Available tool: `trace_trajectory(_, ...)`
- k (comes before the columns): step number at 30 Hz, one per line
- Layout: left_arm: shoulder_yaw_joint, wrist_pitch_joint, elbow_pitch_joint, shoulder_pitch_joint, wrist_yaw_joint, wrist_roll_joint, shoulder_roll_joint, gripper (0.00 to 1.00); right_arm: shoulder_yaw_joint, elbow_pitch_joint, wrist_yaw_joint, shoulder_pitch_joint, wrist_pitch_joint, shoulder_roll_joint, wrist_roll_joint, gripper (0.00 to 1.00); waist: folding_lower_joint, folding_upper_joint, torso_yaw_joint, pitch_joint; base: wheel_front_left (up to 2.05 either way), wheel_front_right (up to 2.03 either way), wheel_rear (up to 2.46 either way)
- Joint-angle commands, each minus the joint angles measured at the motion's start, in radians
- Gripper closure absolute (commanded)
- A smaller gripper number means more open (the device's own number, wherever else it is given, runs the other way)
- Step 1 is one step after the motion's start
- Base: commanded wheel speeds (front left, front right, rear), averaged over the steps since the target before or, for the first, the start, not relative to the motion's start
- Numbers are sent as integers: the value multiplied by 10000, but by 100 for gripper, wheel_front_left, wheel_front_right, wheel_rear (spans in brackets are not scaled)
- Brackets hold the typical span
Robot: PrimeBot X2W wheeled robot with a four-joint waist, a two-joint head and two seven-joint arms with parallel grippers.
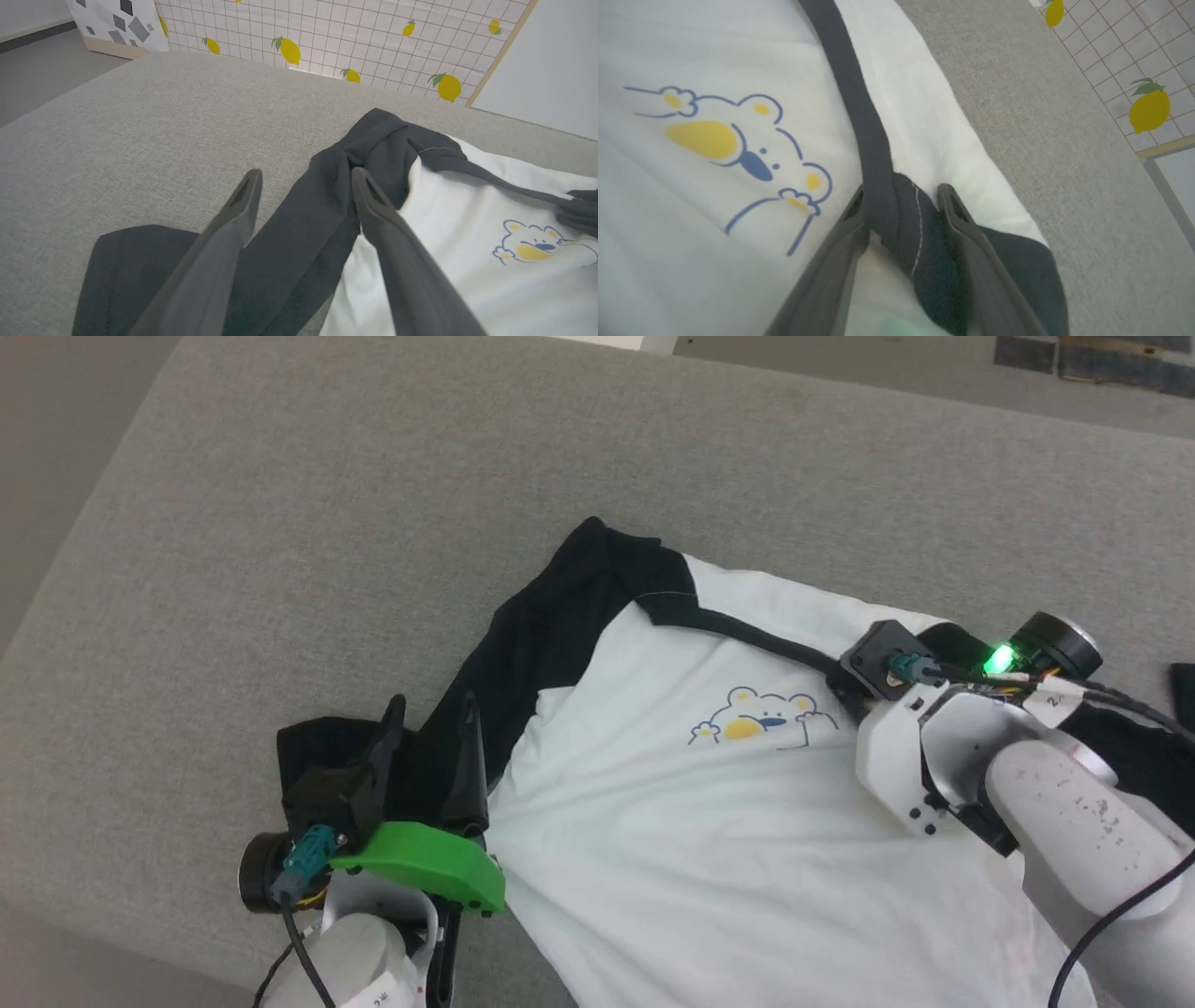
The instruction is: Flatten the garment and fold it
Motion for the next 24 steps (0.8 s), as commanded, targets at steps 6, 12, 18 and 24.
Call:
trace_trajectory(6,568,-86,99,56,-434,522,-516,0,-221,-239,-13,-860,318,-407,679,100,0,105,246,248,0,0,0)
trace_trajectory(12,864,-88,302,67,-918,811,-931,0,-1760,43,-13,-1951,849,-615,1671,100,0,105,456,514,0,0,0)
trace_trajectory(18,985,-88,548,-118,-1389,1065,-1317,0,-4012,1944,-13,-3189,901,-436,1336,0,0,105,810,960,0,0,0)
trace_trajectory(24,1278,-89,702,-128,-1634,1357,-1589,0,-5289,2893,-13,-3518,459,-65,740,0,0,105,847,1113,0,0,0)
